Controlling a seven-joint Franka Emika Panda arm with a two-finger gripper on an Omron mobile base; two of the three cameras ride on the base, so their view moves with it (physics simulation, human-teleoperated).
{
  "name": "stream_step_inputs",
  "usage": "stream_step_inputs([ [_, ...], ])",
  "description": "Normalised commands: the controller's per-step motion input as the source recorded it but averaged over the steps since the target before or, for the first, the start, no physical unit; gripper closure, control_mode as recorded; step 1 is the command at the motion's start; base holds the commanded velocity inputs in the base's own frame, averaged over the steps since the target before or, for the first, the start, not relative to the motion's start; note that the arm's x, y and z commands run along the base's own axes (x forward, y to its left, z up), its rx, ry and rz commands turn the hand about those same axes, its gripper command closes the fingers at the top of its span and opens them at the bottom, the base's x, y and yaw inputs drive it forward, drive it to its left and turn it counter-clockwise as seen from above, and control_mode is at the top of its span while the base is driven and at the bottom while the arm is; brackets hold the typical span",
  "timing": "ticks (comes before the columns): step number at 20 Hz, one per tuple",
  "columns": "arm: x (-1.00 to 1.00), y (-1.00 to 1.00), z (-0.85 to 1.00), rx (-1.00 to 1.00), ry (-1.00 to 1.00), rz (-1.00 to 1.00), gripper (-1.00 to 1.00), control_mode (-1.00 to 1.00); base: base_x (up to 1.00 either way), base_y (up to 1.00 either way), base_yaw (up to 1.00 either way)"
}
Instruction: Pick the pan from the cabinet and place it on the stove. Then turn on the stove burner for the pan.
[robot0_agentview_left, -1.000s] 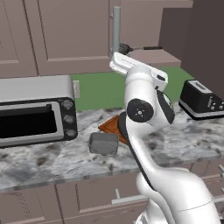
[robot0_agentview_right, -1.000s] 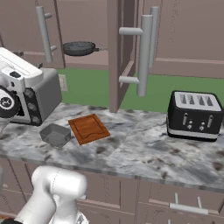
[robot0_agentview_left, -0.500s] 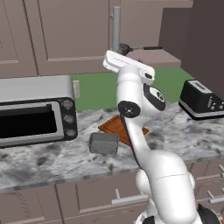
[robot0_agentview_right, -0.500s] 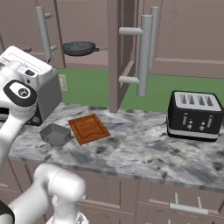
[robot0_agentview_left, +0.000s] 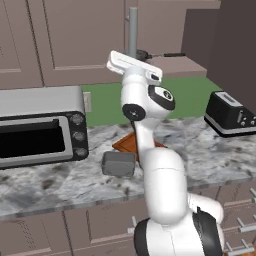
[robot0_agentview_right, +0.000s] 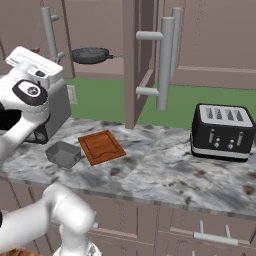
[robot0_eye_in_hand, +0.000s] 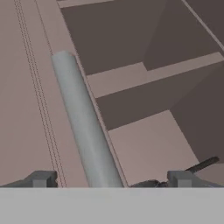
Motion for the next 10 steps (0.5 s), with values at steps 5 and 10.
stream_step_inputs([
  [5,0.54,0.17,0.01,0.0,0.0,0.0,-1.0,-1.0,0.0,0.0,0.0],
  [10,0.53,0.06,0.0,0.0,0.0,0.0,-1.0,-1.0,0.0,0.0,0.0],
])
